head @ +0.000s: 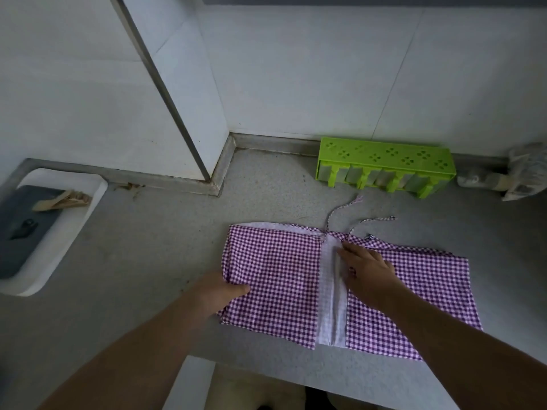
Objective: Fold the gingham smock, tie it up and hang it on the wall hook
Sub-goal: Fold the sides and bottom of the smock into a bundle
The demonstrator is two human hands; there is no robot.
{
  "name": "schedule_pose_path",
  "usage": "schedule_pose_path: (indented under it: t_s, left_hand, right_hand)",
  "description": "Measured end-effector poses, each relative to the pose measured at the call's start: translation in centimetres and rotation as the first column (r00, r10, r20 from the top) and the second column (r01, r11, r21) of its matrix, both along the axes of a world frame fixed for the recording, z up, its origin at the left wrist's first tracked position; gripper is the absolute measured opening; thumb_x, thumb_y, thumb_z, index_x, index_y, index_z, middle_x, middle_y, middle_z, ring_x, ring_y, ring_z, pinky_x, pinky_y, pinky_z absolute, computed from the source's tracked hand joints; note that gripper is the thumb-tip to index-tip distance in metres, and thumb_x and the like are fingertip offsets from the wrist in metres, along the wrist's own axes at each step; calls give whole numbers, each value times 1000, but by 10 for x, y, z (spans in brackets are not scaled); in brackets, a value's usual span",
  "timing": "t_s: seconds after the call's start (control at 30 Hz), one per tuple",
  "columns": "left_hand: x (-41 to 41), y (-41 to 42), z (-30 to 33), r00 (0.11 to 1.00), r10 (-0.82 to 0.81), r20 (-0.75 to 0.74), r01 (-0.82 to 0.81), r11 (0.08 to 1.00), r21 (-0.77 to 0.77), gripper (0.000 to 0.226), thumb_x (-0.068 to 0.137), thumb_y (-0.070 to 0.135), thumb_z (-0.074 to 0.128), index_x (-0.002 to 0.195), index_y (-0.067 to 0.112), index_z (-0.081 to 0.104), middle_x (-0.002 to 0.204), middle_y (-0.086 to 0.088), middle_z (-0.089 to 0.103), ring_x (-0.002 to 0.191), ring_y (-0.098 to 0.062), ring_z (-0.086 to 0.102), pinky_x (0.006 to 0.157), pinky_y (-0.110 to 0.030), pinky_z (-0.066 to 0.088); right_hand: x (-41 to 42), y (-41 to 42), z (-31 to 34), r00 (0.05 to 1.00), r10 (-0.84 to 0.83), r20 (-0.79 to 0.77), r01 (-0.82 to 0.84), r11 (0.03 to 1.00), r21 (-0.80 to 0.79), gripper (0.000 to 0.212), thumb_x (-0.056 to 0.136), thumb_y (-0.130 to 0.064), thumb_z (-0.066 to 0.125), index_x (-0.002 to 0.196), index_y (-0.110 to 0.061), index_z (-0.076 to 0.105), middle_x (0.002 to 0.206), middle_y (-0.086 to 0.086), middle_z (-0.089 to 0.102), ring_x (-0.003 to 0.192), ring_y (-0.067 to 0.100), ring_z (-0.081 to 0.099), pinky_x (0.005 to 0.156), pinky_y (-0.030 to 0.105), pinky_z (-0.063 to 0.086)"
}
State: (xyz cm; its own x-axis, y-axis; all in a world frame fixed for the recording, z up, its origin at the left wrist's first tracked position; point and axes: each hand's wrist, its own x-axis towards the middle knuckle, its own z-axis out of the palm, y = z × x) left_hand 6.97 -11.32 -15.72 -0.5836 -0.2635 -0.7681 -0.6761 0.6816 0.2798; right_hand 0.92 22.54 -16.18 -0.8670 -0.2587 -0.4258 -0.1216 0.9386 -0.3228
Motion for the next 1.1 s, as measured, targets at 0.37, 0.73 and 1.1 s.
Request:
schedule_pose_path:
  t_s: [0.37, 0.73, 1.1]
  left_hand:
    - [17, -42, 33, 939, -27, -344, 46, 998, 46, 64, 106, 33, 55, 164, 18, 32, 165, -11, 42, 147, -32, 46, 123, -45, 35]
    - [-31, -26, 134, 824, -184, -535, 248, 967, 49, 52, 99, 31, 55, 152, 32, 49, 141, 8, 62, 123, -20, 61, 109, -52, 49]
    - [-19, 135, 141, 568, -724, -392, 793, 608, 27, 34, 99, 65, 52, 104, 36, 69, 106, 11, 71, 98, -12, 67, 92, -37, 55]
  right_hand:
    - [61, 22, 24, 977, -160, -143, 189, 957, 220, 58, 90, -52, 56, 146, -41, 46, 155, -7, 41, 143, 23, 38, 121, 50, 28]
    - [80, 4, 36, 934, -342, 104, 334, 939, 86, 55, 95, -51, 60, 147, -39, 50, 160, 0, 33, 146, 31, 32, 118, 50, 37]
    - [81, 30, 35, 683, -664, 305, 730, 634, -254, 70, 106, -55, 18, 140, -10, 59, 150, 24, 51, 136, 40, 49, 116, 43, 36]
